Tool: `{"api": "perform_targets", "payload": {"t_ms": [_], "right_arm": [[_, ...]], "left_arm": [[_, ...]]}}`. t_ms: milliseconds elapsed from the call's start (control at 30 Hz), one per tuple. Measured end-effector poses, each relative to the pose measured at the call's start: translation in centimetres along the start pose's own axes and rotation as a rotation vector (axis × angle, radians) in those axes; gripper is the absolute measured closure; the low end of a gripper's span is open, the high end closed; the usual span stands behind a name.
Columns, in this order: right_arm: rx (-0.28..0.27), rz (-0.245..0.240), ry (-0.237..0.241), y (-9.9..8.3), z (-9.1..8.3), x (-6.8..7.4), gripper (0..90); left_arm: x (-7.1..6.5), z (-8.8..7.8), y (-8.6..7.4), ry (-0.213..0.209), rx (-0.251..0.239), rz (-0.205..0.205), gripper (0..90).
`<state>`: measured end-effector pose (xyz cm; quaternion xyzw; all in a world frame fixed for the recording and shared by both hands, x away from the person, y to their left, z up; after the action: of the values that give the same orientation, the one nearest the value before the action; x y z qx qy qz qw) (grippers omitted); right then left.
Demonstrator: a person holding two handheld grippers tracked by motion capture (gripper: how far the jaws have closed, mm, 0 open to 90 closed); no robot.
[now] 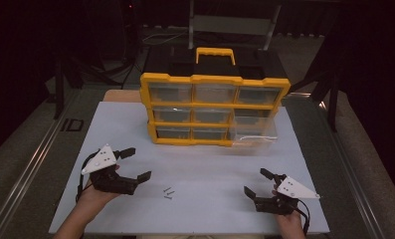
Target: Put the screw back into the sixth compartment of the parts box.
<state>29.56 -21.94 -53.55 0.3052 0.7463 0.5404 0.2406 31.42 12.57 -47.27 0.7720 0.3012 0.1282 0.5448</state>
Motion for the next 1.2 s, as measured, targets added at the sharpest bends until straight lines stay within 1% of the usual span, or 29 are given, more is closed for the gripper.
{"api": "perform_targets", "payload": {"t_ms": [67, 100, 267, 333, 467, 500, 533, 633, 700, 767, 800, 867, 933, 967, 1000, 1067, 1133, 1167, 1200], "right_arm": [[0.003, 0.003, 0.005, 0.0, 0.0, 0.1, 13.5], [0.003, 0.001, 0.005, -0.1, 0.1, 0.0, 13.5], [0.004, 0.007, 0.013, -0.1, 0.2, 0.0, 13.6], [0.005, 0.011, 0.015, -0.2, 0.2, 0.0, 13.6], [0.009, 0.013, 0.015, -0.3, 0.2, -0.1, 13.6], [0.009, 0.013, 0.015, -0.3, 0.2, 0.0, 13.6], [0.011, 0.013, 0.018, -0.3, 0.2, 0.0, 13.6], [0.014, 0.014, 0.023, -0.3, 0.3, 0.1, 13.7], [0.014, 0.009, 0.026, -0.4, 0.3, 0.1, 13.7], [0.017, 0.005, 0.028, -0.4, 0.3, 0.2, 13.7], [0.019, 0.004, 0.03, -0.4, 0.3, 0.2, 13.7], [0.02, 0.004, 0.032, -0.4, 0.3, 0.3, 13.8], [0.021, 0.004, 0.034, -0.4, 0.3, 0.3, 13.8], [0.021, 0.004, 0.034, -0.4, 0.3, 0.3, 13.8], [0.022, 0.004, 0.034, -0.4, 0.4, 0.3, 13.8], [0.025, 0.002, 0.034, -0.5, 0.4, 0.3, 13.8], [0.026, 0.0, 0.034, -0.5, 0.4, 0.3, 13.8], [0.026, -0.001, 0.035, -0.5, 0.4, 0.3, 13.8], [0.027, -0.002, 0.035, -0.5, 0.4, 0.3, 13.8]], "left_arm": [[-0.3, 0.7, -0.3, -0.004, 0.026, 0.001, 7.3], [-0.4, 1.1, -0.4, -0.004, 0.036, 0.009, 7.3], [-0.8, 2.5, -1.1, -0.019, 0.072, 0.013, 7.7], [-0.8, 2.9, -1.4, -0.02, 0.084, 0.015, 11.1], [-0.9, 3.6, -2.3, -0.03, 0.134, 0.013, 15.9], [-0.9, 3.7, -2.6, -0.027, 0.147, 0.013, 17.4], [-1.0, 3.9, -2.9, -0.031, 0.161, 0.008, 21.0], [-1.0, 4.5, -4.0, -0.031, 0.215, -0.001, 23.5], [-1.0, 4.9, -4.7, -0.018, 0.261, 0.016, 31.3], [-1.4, 5.2, -5.2, -0.04, 0.292, 0.019, 33.1], [-1.6, 5.3, -5.5, -0.039, 0.309, 0.026, 36.6], [-1.9, 5.6, -6.0, -0.053, 0.34, 0.041, 39.5], [-2.1, 5.8, -6.6, -0.052, 0.368, 0.056, 46.3], [-2.2, 5.9, -6.9, -0.057, 0.385, 0.064, 46.3], [-2.3, 6.0, -7.1, -0.066, 0.397, 0.062, 48.2], [-2.3, 6.2, -7.5, -0.065, 0.422, 0.069, 50.0], [-2.3, 6.3, -7.9, -0.066, 0.44, 0.071, 53.8], [-2.3, 6.4, -8.1, -0.063, 0.449, 0.065, 55.8], [-2.3, 6.5, -8.3, -0.065, 0.467, 0.068, 58.2]]}}
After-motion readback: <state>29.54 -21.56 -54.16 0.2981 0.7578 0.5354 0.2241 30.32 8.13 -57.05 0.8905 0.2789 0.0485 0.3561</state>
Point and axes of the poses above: each handheld gripper's, and its own axes: z roughly forward along the jaws, y roughly out of its top, x roughly to its left, the point moved 10 cm from there along z, roughly forward along the jaws, and after that the axes turned 2 degrees about -z, right-handed, at the moved point
